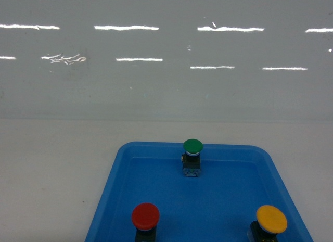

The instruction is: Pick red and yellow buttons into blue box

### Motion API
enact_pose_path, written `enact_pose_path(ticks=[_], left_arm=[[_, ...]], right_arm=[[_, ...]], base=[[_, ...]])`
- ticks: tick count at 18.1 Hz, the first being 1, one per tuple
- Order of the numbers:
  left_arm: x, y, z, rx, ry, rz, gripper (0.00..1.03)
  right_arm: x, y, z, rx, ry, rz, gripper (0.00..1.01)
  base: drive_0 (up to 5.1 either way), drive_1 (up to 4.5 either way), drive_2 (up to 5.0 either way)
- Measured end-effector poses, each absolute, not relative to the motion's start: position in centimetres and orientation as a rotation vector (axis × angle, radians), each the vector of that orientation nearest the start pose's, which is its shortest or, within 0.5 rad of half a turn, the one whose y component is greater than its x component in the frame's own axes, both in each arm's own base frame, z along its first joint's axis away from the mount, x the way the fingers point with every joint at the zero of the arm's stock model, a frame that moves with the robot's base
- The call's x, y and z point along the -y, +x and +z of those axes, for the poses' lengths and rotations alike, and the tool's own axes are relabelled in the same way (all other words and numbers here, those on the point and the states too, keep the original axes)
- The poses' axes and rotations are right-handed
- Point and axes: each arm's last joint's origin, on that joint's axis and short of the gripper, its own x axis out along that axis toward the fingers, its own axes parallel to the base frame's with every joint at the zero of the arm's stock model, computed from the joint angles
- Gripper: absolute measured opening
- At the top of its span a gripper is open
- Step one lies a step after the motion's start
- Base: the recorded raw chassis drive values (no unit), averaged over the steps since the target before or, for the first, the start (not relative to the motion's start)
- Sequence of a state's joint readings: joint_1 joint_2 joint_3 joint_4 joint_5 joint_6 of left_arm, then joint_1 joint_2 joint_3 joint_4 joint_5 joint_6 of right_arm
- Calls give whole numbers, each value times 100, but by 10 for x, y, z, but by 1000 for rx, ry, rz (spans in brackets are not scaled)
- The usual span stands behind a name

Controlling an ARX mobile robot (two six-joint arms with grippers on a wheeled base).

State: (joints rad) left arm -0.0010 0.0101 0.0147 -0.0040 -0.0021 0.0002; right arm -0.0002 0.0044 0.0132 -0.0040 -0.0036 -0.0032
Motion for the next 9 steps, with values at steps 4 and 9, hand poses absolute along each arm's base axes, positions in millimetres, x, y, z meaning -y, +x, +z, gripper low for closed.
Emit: enact_pose_path(ticks=[4,9], left_arm=[[0,97,167,1,0,1,98],[0,97,167,1,0,1,98]], right_arm=[[0,97,167,5,-3,3,98],[0,97,167,5,-3,3,98]], base=[[0,0,0],[0,0,0]])
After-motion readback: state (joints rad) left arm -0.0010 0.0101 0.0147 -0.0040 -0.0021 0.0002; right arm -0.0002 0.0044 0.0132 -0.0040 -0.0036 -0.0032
